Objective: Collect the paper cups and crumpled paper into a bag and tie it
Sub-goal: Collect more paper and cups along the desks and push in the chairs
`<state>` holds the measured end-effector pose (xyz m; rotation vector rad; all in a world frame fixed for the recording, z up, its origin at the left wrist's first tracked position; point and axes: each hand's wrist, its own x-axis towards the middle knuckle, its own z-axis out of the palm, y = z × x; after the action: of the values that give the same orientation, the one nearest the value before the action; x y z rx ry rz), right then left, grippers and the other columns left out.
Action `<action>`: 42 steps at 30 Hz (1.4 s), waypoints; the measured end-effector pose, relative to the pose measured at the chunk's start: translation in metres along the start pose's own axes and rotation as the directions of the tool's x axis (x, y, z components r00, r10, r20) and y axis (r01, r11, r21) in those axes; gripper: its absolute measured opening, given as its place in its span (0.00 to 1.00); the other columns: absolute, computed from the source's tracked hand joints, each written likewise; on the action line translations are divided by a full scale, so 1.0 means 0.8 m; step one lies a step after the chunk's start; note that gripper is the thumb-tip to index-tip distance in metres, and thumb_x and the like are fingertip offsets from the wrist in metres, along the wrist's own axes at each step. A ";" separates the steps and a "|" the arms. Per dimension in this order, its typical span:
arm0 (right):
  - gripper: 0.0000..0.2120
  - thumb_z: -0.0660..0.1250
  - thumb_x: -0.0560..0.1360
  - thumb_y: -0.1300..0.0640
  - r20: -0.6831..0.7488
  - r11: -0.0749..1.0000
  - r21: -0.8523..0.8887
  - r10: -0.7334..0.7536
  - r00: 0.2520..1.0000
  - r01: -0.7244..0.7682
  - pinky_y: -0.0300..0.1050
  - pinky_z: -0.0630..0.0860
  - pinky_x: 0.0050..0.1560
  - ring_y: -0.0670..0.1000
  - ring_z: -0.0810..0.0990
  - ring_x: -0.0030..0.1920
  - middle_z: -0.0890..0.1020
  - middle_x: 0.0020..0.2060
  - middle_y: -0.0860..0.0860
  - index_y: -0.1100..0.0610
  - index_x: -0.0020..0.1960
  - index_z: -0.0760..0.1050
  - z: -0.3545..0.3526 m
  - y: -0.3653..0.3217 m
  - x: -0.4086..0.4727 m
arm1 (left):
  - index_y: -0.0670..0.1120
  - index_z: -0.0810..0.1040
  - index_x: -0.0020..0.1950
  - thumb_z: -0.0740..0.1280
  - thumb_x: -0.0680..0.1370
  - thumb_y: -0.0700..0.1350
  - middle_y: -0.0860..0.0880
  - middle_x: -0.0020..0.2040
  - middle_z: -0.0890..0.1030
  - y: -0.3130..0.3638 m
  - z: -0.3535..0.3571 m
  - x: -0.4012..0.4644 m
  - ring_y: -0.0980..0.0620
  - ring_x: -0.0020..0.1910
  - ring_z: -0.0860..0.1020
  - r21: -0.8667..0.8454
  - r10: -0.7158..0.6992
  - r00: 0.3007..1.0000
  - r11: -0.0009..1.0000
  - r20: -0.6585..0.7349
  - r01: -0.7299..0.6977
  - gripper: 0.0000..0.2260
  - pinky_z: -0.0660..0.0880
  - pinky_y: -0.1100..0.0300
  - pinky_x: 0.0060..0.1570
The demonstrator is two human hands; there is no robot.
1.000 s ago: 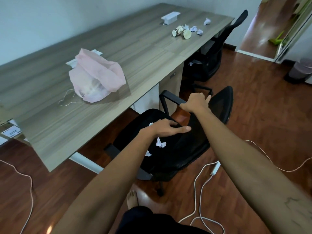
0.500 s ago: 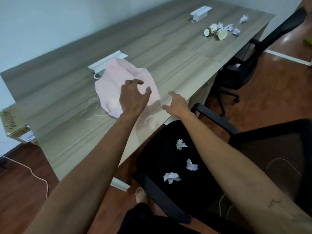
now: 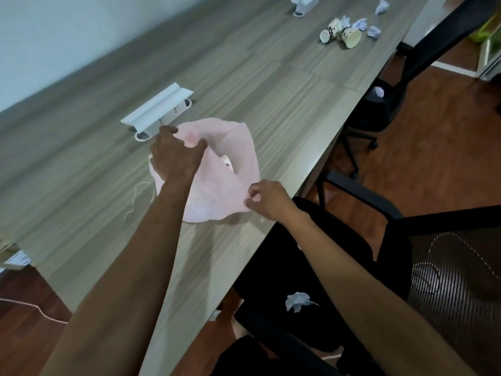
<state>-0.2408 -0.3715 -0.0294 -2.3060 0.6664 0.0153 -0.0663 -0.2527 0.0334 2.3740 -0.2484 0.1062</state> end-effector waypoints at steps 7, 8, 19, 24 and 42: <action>0.12 0.70 0.74 0.50 0.179 0.973 0.044 -0.229 0.957 0.225 0.42 0.72 0.54 0.51 0.79 0.52 0.82 0.53 0.51 0.55 0.53 0.81 0.058 -0.040 -0.081 | 0.48 0.76 0.57 0.69 0.71 0.48 0.53 0.46 0.83 -0.011 -0.023 -0.046 0.49 0.51 0.81 -0.066 0.079 0.997 0.995 -0.001 -0.079 0.16 0.72 0.58 0.51; 0.13 0.69 0.75 0.49 0.221 0.970 0.045 -0.241 0.945 0.237 0.43 0.72 0.56 0.51 0.78 0.54 0.81 0.55 0.51 0.54 0.56 0.81 0.066 -0.044 -0.085 | 0.48 0.76 0.58 0.70 0.71 0.50 0.53 0.47 0.83 -0.014 -0.026 -0.053 0.49 0.51 0.81 -0.063 0.092 0.996 0.994 -0.001 -0.092 0.16 0.72 0.57 0.52; 0.12 0.66 0.77 0.46 -0.125 0.922 0.381 0.128 0.984 -0.072 0.46 0.76 0.43 0.49 0.80 0.40 0.82 0.38 0.48 0.54 0.44 0.79 0.064 0.029 -0.092 | 0.45 0.75 0.59 0.73 0.69 0.45 0.45 0.52 0.84 -0.060 -0.030 -0.114 0.42 0.53 0.80 0.065 0.134 0.991 0.989 0.007 -0.134 0.19 0.74 0.52 0.51; 0.14 0.59 0.81 0.47 -0.162 0.823 0.402 0.495 0.854 -0.401 0.44 0.67 0.41 0.55 0.79 0.42 0.79 0.37 0.51 0.57 0.46 0.74 0.107 0.115 -0.121 | 0.44 0.78 0.53 0.68 0.71 0.41 0.47 0.49 0.84 -0.061 -0.013 -0.130 0.44 0.48 0.81 -0.033 0.168 0.985 0.985 -0.038 -0.169 0.11 0.74 0.53 0.47; 0.25 0.71 0.75 0.57 0.191 0.501 0.181 0.826 0.530 -0.846 0.47 0.71 0.56 0.63 0.69 0.65 0.73 0.63 0.65 0.64 0.68 0.70 0.305 0.310 -0.173 | 0.43 0.76 0.46 0.61 0.72 0.35 0.59 0.37 0.76 -0.076 0.042 -0.159 0.62 0.36 0.74 -0.414 0.209 0.976 0.885 -0.054 -0.213 0.07 0.68 0.69 0.37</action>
<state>-0.4337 -0.2986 -0.3416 -1.5042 1.6009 0.4551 -0.1779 -0.2135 -0.0508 1.9131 -0.4774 0.1493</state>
